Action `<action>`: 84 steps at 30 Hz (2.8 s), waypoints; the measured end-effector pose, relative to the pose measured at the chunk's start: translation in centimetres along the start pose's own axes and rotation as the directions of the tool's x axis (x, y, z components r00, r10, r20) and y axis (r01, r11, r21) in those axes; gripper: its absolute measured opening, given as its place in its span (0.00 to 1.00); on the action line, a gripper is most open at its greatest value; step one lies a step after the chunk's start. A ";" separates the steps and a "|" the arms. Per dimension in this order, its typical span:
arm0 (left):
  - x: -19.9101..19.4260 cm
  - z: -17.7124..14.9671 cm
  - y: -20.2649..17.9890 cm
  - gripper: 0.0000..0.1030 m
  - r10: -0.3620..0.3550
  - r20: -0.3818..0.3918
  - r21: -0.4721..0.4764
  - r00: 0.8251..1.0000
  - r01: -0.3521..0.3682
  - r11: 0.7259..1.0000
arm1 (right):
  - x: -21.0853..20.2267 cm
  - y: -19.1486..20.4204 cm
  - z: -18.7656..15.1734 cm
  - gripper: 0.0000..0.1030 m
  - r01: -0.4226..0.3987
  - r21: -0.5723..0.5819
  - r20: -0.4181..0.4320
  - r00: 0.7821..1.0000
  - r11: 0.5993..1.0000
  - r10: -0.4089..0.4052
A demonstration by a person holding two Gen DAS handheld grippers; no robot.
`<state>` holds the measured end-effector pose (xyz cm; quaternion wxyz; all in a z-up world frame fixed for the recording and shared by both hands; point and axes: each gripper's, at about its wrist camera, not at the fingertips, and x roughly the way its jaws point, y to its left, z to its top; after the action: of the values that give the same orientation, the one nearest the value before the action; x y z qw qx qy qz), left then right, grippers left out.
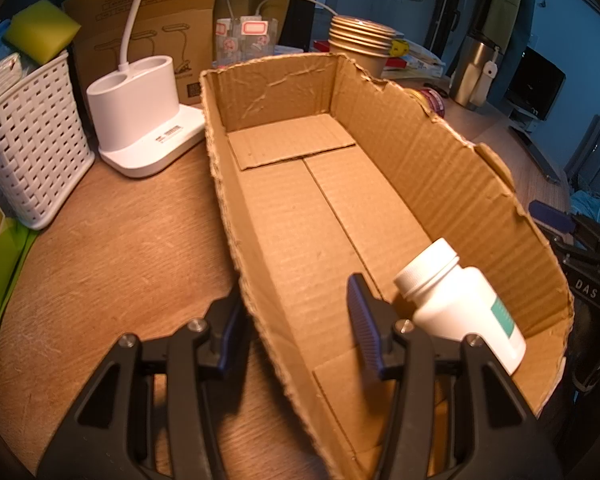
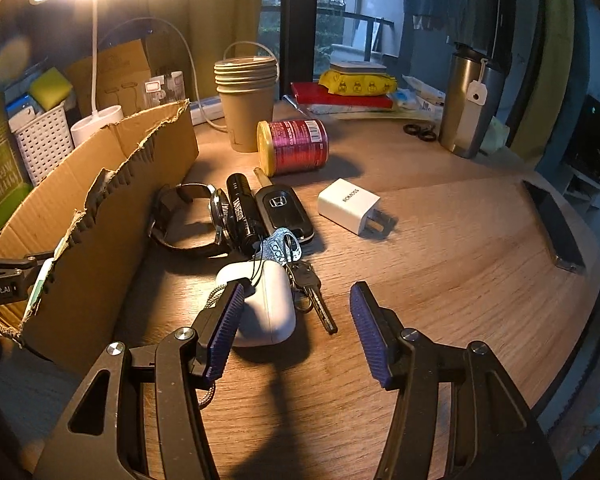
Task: Organize rigid objects
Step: 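Move the right gripper to the white earbud case and grasp it, then carry the earbud case into the box beside the bottle and release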
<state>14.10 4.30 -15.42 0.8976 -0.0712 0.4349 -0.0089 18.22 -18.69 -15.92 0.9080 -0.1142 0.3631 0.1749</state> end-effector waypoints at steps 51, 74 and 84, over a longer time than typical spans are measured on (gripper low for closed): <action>0.0 0.0 0.0 0.49 0.000 0.000 0.000 1.000 0.000 1.000 | -6.1 1.6 1.6 0.47 -0.047 -0.063 0.129 0.990 0.997 0.055; 0.0 0.0 0.0 0.49 0.000 0.000 0.000 1.000 0.000 1.000 | -7.1 11.0 3.6 0.47 -0.202 -0.254 0.150 0.958 0.946 0.244; 0.0 0.0 0.0 0.49 0.000 0.000 0.000 1.000 0.000 1.000 | -5.1 12.0 2.9 0.47 -0.188 -0.267 0.105 0.969 0.945 0.223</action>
<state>14.10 4.31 -15.43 0.8976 -0.0713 0.4349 -0.0090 11.74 -7.99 -11.23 0.8848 -0.1794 0.2861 0.3212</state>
